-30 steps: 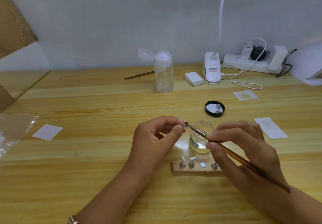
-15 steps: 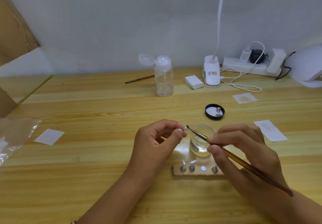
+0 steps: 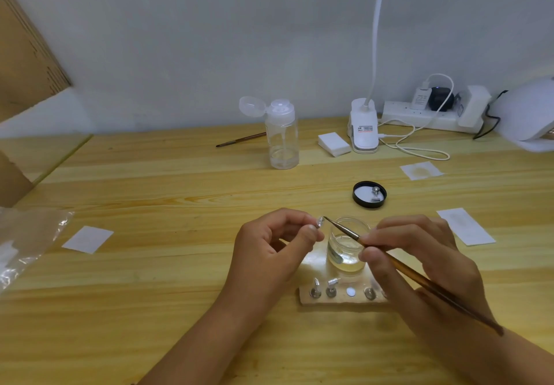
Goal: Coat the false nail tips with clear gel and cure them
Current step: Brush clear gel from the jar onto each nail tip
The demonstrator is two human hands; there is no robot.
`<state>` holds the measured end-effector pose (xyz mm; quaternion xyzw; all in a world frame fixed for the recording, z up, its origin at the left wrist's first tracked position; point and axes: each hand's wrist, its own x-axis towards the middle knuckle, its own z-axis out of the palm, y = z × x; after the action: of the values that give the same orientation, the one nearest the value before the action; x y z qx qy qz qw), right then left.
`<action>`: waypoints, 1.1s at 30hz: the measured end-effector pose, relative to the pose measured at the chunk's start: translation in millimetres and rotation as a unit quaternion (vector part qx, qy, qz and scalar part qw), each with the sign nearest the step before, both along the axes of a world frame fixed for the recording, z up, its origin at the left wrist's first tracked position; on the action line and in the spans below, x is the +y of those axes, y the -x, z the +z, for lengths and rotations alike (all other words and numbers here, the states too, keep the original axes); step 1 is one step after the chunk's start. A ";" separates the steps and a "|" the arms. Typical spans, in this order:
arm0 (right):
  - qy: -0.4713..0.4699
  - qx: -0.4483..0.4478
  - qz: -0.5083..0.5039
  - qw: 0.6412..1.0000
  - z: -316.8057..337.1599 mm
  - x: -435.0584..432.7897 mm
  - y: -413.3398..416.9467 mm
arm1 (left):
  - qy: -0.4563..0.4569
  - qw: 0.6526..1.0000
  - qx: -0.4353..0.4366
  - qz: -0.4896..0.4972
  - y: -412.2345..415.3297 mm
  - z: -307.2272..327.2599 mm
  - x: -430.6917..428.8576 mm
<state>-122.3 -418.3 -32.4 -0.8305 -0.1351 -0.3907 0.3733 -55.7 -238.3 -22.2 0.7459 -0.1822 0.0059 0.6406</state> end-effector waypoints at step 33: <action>0.063 -0.030 0.016 0.997 5.5 2.9 -0.4 | 0.012 0.999 0.001 -0.034 -1.1 -2.1 -0.4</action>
<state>-121.9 -415.4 -26.9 -0.8379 -0.1837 -0.4005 0.3222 -54.6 -238.6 -24.3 0.7317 -0.2066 -0.0150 0.6493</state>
